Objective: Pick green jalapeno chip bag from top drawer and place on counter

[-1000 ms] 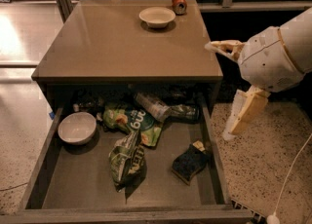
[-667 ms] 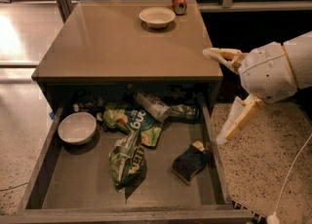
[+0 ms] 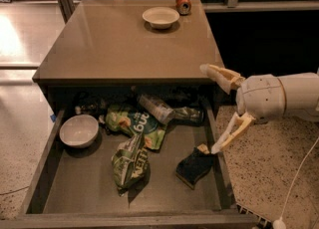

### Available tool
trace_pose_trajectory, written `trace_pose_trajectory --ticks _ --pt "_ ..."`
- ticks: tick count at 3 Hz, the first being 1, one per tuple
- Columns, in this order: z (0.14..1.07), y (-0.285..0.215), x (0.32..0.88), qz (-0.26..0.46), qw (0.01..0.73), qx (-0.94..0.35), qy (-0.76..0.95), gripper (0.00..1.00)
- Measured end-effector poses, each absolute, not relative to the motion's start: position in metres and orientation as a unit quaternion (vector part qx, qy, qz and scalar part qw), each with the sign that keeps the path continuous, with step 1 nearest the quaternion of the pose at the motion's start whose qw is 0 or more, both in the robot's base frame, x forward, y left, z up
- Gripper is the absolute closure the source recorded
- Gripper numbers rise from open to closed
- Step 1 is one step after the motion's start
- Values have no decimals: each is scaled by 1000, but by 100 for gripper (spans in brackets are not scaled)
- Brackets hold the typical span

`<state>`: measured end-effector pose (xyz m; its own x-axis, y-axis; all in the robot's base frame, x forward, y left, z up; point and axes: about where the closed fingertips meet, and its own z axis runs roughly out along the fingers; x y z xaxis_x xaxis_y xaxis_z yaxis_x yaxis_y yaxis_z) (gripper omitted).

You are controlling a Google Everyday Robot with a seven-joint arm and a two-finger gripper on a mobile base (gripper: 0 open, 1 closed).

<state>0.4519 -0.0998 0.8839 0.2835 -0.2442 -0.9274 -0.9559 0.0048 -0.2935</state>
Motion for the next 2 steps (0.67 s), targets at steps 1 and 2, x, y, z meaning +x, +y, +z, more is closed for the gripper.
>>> trace_pose_trajectory --ticks 1,2 --pt "888 -99 451 317 502 -627 505 0" --pt "891 -97 451 253 475 -651 535 0"
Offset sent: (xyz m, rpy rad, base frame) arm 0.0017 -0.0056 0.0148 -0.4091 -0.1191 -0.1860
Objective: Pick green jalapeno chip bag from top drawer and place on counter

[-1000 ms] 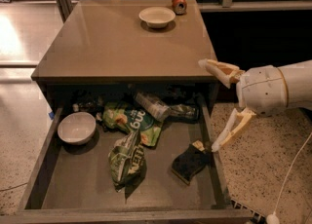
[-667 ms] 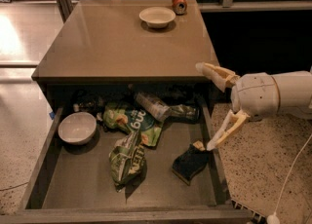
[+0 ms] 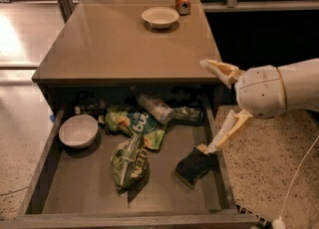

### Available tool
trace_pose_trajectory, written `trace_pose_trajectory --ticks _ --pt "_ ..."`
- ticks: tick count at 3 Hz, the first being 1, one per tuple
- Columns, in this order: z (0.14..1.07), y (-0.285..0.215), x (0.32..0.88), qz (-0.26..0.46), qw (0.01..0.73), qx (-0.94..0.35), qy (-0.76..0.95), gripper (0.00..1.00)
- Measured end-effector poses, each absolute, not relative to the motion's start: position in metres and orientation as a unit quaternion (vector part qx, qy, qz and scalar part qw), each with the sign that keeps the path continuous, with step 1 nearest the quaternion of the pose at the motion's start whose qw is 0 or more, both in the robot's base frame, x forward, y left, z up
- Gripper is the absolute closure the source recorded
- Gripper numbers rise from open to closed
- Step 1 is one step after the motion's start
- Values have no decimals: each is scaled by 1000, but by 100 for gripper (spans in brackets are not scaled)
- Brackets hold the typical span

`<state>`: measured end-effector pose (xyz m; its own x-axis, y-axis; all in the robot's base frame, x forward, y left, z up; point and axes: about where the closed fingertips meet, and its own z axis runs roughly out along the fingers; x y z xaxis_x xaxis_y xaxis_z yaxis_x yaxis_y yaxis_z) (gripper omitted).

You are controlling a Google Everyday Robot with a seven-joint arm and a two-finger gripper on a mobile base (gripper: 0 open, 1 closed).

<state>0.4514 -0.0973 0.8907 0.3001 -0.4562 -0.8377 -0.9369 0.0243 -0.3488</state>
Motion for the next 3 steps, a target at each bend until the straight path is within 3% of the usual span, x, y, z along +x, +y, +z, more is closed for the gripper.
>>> trace_pose_trajectory --ticks 1,3 --pt "894 -101 455 177 445 -669 569 0" --pt "893 -99 454 101 411 -691 586 0"
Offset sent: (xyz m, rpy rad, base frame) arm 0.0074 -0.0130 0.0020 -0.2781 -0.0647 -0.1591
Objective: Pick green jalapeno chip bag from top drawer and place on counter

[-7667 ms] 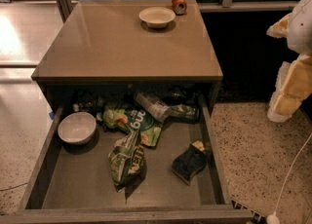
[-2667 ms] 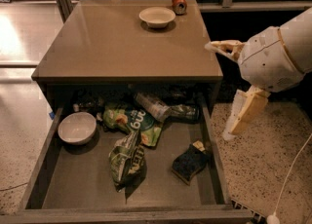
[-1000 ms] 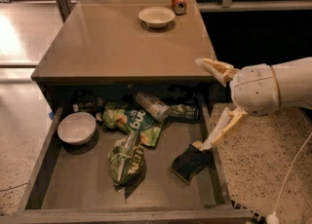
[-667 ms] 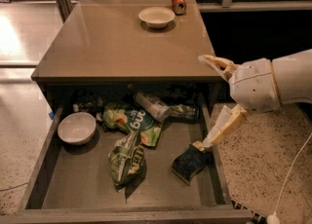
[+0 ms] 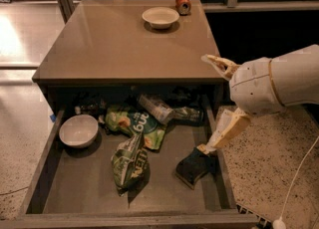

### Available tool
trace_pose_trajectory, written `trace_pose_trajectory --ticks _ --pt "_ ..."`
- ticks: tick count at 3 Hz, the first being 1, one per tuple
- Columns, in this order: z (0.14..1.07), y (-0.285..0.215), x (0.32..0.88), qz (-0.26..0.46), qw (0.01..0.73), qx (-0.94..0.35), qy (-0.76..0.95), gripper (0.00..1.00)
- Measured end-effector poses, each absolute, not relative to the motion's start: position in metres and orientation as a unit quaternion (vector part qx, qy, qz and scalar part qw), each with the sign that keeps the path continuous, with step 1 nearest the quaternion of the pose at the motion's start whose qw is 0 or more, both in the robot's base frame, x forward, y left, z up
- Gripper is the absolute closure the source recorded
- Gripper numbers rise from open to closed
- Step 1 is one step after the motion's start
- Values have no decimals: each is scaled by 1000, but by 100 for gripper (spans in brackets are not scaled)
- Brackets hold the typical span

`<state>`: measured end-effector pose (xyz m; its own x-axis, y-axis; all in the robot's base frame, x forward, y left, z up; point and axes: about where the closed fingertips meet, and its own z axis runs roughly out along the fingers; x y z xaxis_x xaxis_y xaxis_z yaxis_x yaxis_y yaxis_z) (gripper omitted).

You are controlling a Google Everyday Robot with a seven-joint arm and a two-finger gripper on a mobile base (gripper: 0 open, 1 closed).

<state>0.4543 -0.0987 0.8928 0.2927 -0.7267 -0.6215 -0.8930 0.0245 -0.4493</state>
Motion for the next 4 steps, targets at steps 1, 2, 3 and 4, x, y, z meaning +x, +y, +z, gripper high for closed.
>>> trace_pose_trajectory --ticks 1,2,3,4 --pt "892 -81 450 34 372 -721 583 0" --pt "890 -91 451 -10 345 -740 577 0" --pt "890 -91 451 -10 345 -740 577 0" --pt "889 -86 451 -24 347 -743 572 0"
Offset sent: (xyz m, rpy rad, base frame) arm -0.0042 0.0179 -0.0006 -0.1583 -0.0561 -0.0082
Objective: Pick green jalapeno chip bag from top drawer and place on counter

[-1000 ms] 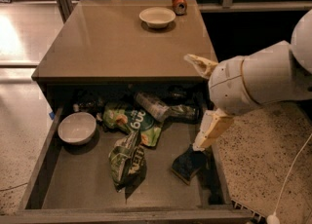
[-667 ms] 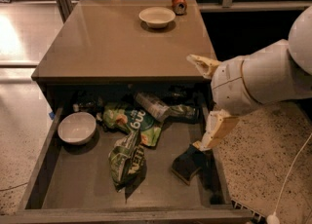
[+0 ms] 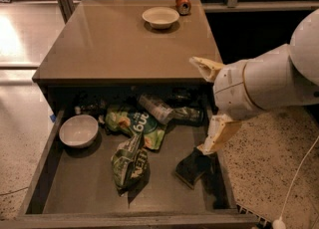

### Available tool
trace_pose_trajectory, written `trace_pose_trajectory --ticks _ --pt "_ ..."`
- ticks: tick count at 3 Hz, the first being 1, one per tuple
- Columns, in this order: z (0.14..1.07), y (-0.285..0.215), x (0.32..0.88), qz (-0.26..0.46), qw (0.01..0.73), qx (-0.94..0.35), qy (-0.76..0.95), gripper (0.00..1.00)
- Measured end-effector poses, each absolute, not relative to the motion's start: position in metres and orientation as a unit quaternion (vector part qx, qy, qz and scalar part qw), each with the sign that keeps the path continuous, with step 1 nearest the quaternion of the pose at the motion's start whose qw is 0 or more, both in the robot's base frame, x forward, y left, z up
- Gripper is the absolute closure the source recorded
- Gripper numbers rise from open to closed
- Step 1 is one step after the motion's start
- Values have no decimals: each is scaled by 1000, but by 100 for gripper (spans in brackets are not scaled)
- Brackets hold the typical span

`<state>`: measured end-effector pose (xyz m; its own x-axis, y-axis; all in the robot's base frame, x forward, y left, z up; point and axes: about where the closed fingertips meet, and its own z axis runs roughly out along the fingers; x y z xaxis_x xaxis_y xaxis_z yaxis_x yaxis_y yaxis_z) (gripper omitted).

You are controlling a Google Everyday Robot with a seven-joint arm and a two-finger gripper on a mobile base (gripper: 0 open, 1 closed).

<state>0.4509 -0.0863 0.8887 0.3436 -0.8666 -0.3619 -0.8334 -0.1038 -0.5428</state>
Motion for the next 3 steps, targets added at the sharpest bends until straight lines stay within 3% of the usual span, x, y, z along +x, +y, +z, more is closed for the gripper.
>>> trace_pose_trajectory --ticks 3 --pt "864 -59 439 -36 362 -752 550 0"
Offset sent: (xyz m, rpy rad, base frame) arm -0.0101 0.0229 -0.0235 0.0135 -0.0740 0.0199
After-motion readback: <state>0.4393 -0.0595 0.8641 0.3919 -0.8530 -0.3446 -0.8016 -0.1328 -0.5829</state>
